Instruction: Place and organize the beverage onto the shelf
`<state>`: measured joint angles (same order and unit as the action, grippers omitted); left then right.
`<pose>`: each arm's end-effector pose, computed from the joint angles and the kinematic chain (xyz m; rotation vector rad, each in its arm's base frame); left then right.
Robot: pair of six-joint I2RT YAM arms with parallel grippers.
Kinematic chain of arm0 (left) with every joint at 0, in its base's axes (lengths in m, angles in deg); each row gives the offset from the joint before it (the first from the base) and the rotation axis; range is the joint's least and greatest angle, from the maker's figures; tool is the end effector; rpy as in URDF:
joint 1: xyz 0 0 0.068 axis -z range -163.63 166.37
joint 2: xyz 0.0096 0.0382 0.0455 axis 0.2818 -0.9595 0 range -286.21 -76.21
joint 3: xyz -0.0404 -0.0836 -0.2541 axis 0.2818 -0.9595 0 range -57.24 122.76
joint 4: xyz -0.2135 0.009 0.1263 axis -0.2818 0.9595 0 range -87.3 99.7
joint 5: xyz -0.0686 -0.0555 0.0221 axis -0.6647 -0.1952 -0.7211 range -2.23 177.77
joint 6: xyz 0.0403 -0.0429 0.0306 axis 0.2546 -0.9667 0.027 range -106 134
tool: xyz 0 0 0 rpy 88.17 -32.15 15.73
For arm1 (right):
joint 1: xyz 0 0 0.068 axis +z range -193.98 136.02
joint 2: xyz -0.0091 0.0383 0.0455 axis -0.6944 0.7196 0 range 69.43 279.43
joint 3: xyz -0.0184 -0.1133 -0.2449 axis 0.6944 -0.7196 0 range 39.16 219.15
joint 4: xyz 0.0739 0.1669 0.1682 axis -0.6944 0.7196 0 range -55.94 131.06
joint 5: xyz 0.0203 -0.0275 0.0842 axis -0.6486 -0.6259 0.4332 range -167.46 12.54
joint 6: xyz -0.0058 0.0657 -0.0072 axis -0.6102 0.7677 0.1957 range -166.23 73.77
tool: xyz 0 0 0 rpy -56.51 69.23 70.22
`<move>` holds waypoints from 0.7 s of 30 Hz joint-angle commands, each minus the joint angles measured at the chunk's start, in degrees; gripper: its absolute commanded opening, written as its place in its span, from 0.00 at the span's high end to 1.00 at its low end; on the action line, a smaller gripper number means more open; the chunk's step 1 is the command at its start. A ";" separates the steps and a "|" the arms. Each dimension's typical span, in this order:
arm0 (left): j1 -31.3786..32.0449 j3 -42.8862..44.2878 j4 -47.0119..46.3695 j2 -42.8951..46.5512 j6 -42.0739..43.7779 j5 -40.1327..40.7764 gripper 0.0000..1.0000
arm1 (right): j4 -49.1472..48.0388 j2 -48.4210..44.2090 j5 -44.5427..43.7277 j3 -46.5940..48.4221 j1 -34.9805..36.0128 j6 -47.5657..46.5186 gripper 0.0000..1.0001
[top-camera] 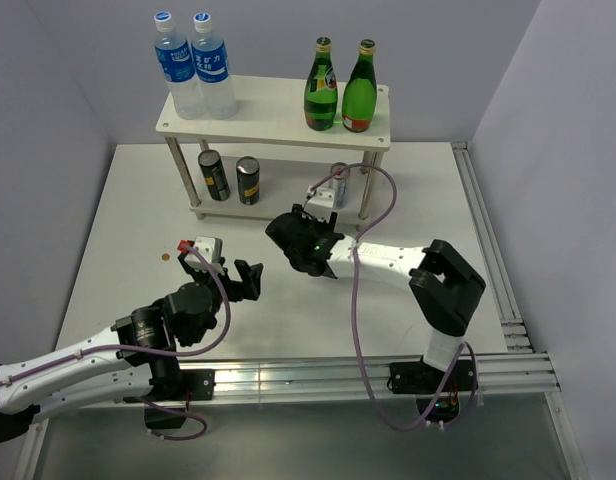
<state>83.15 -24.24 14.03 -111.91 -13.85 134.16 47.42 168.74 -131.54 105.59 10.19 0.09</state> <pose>0.0933 -0.1209 0.2885 0.0296 1.7623 -0.4739 0.2460 0.2680 0.2211 0.2678 1.9906 -0.0347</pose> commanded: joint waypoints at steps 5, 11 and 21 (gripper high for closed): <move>0.28 0.84 -0.26 0.55 -0.71 1.07 0.02 | -3.08 5.80 -3.04 10.28 -2.49 -4.49 1.00; 0.36 0.93 -0.08 0.55 -0.79 1.42 0.02 | -4.66 10.90 -1.91 15.56 -6.09 -7.04 1.00; 0.36 0.93 -0.17 0.20 -0.62 1.68 0.02 | -5.81 16.00 1.44 21.10 -10.14 -9.59 1.00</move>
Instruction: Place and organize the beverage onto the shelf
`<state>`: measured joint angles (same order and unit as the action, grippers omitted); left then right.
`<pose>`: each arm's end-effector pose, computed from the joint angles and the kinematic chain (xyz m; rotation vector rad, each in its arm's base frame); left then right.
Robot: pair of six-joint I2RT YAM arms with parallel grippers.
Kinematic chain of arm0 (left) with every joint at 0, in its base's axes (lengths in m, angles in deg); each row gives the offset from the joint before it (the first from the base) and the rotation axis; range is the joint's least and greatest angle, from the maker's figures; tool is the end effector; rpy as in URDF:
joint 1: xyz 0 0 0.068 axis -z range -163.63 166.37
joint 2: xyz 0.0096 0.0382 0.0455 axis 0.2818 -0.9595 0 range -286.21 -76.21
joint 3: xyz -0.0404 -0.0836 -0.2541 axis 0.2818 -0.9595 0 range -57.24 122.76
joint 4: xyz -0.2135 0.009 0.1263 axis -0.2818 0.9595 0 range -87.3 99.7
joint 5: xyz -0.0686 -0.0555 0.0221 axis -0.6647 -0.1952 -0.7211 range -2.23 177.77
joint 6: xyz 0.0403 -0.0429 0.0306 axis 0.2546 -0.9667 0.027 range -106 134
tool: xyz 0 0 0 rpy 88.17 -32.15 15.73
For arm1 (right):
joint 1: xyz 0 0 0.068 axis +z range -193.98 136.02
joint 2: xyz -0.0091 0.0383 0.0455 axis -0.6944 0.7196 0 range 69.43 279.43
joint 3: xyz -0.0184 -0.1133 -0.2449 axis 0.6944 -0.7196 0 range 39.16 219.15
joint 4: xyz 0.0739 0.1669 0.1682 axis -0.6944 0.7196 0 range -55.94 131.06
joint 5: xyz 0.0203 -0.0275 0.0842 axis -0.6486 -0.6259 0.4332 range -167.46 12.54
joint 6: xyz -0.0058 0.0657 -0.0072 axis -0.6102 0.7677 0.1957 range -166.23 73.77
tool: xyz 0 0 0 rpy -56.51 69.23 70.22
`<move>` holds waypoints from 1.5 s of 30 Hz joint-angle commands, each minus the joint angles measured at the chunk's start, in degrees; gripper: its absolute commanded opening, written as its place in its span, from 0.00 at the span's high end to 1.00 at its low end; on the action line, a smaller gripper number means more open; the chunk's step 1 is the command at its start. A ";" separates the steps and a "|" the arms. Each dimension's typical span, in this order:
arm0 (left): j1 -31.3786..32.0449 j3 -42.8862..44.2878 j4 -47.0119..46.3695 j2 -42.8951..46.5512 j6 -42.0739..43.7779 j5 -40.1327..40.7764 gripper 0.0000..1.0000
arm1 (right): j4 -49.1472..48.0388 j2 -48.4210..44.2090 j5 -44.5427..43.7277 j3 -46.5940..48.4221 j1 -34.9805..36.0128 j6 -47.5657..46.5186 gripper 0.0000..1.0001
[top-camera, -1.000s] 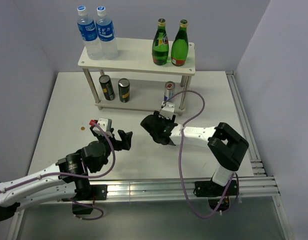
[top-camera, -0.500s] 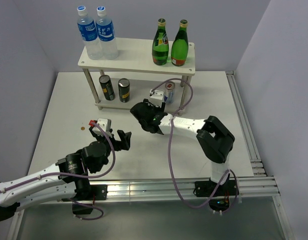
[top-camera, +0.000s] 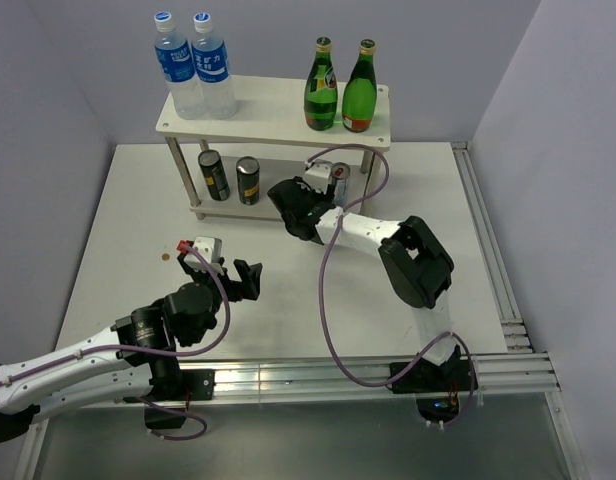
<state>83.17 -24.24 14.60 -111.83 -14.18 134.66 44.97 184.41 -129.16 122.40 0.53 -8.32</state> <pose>0.0932 -0.1201 0.2877 0.0232 1.7658 -0.4646 0.3404 0.2767 0.2081 0.3035 1.9842 -0.1484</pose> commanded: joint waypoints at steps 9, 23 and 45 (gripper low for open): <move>0.34 1.02 -0.65 -0.15 -0.38 1.36 0.02 | -2.13 4.11 -1.65 8.34 -1.27 -0.03 1.00; 0.34 1.20 -0.39 -0.51 -0.55 1.44 0.02 | -0.72 4.82 -1.56 8.87 -3.38 1.47 0.43; 0.34 0.58 -0.74 1.34 -0.47 2.59 0.02 | -2.92 -8.45 2.75 -10.64 4.87 5.15 0.00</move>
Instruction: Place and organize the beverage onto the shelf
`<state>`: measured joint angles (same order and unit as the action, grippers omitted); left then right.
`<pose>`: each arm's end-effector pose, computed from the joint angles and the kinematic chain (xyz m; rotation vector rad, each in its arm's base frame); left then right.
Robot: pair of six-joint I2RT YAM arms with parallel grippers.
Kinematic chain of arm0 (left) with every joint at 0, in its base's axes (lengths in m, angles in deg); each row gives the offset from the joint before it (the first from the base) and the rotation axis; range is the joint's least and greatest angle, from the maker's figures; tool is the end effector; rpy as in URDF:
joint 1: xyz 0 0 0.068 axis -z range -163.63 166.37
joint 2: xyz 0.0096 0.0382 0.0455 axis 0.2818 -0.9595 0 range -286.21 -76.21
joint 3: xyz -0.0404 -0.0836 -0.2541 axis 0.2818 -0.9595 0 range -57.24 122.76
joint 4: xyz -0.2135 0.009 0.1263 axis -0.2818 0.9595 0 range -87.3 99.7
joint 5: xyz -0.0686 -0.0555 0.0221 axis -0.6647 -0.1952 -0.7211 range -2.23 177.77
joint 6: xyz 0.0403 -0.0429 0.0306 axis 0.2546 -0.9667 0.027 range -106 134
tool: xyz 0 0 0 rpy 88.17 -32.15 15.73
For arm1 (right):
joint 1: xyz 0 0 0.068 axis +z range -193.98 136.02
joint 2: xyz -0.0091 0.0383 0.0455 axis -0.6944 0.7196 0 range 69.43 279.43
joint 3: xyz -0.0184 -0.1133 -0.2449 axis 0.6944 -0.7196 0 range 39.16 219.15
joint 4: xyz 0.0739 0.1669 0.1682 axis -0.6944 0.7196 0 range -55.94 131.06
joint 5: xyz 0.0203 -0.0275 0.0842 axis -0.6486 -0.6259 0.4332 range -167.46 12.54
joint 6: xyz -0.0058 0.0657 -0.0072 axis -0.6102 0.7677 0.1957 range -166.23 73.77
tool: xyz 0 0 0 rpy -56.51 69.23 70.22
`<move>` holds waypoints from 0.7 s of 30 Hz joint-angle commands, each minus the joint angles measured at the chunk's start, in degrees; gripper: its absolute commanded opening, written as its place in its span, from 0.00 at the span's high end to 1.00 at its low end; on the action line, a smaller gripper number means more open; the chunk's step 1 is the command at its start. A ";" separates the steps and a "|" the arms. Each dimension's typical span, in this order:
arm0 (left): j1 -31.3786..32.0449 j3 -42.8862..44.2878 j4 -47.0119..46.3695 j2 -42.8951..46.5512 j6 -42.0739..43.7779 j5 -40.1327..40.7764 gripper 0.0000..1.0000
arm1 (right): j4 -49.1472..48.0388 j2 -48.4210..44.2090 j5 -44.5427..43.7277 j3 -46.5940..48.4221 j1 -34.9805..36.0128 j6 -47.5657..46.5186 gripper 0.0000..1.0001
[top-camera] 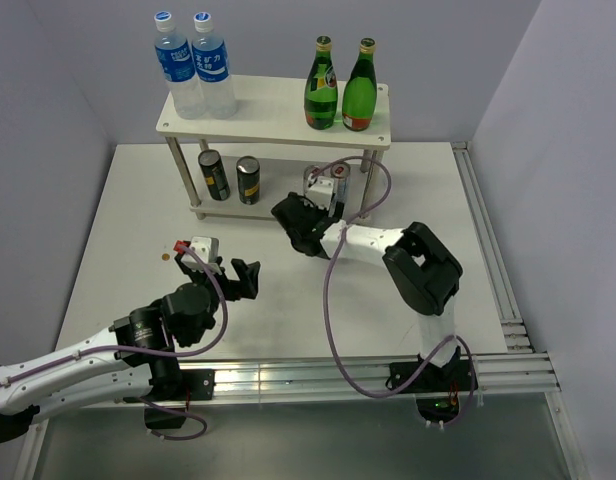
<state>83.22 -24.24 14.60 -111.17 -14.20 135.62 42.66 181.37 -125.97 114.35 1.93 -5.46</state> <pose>0.0926 -0.1175 0.2893 0.0049 1.7546 -0.4609 0.3171 0.2707 0.1888 0.2841 2.0432 -0.0930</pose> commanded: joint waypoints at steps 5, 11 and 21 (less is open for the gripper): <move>0.30 0.67 -0.39 0.95 -0.71 2.33 0.02 | 1.24 -12.51 -1.58 -9.87 9.71 2.91 0.00; 0.30 0.84 -0.13 -0.11 -0.80 1.98 0.02 | 8.26 -27.89 -0.52 -23.75 19.71 9.13 0.00; 0.39 6.99 1.02 -1.16 -0.71 2.33 0.01 | 61.25 -50.32 -25.91 -4.64 39.33 32.44 0.00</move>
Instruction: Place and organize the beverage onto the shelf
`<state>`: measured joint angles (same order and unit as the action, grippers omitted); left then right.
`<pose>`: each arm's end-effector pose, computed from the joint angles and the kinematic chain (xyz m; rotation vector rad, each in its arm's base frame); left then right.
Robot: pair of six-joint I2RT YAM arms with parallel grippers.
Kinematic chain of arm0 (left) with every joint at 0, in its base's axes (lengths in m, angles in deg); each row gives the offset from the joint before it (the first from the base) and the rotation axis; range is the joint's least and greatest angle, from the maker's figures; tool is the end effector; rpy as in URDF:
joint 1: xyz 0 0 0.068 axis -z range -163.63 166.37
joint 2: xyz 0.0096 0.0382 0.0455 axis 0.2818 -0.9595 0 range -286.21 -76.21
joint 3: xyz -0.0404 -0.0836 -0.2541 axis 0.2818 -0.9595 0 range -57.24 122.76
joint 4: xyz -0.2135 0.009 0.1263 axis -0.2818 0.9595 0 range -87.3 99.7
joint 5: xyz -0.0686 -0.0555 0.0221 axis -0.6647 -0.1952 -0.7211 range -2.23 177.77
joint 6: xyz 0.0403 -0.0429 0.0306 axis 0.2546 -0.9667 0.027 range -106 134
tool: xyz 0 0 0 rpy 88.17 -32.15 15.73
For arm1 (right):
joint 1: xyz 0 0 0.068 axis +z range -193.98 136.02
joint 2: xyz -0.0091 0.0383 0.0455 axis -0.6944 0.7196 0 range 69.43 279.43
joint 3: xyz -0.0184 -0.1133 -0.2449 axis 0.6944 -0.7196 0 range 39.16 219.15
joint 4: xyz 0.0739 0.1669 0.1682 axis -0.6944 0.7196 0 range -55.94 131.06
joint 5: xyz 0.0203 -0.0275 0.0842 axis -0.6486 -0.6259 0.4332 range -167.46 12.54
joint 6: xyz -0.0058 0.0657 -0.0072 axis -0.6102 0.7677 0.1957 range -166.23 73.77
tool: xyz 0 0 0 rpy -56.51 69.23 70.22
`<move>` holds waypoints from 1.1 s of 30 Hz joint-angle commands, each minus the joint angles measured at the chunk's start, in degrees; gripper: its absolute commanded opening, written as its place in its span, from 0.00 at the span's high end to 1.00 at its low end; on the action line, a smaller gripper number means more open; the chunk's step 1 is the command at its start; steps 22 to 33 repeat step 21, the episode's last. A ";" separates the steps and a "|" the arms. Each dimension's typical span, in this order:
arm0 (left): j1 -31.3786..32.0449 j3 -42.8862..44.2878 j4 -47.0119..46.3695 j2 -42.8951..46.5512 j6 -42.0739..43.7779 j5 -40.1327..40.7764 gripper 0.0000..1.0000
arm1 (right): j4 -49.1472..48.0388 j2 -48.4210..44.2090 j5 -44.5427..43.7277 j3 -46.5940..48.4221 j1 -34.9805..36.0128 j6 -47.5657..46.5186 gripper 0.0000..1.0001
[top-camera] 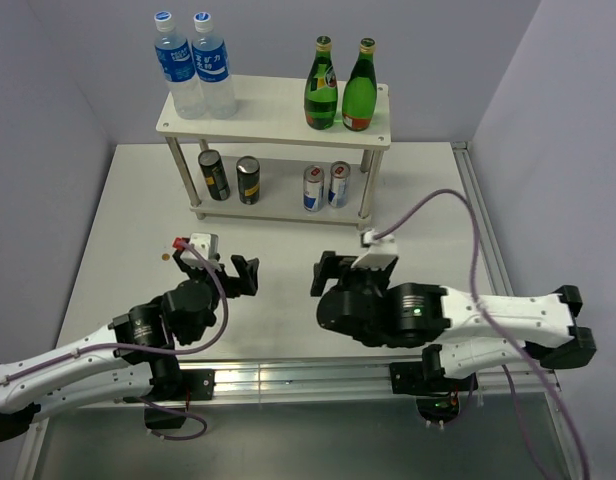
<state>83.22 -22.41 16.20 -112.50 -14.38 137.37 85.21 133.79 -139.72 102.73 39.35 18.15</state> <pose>0.0941 -0.1183 0.2945 -0.0093 1.7578 -0.4236 0.0693 0.1924 0.3288 0.0784 1.9574 0.3134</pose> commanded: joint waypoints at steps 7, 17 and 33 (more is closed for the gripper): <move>0.39 14.29 0.65 -1.93 2.54 3.04 0.01 | -0.67 -10.21 -16.32 9.30 2.72 -17.15 0.00; 0.39 18.70 2.23 -2.73 4.91 5.06 0.01 | -20.66 -20.23 -15.70 3.05 2.72 -36.33 0.00; 0.39 18.70 1.80 -2.29 4.91 5.15 0.01 | -19.71 -20.15 -15.79 3.66 2.72 -36.70 0.00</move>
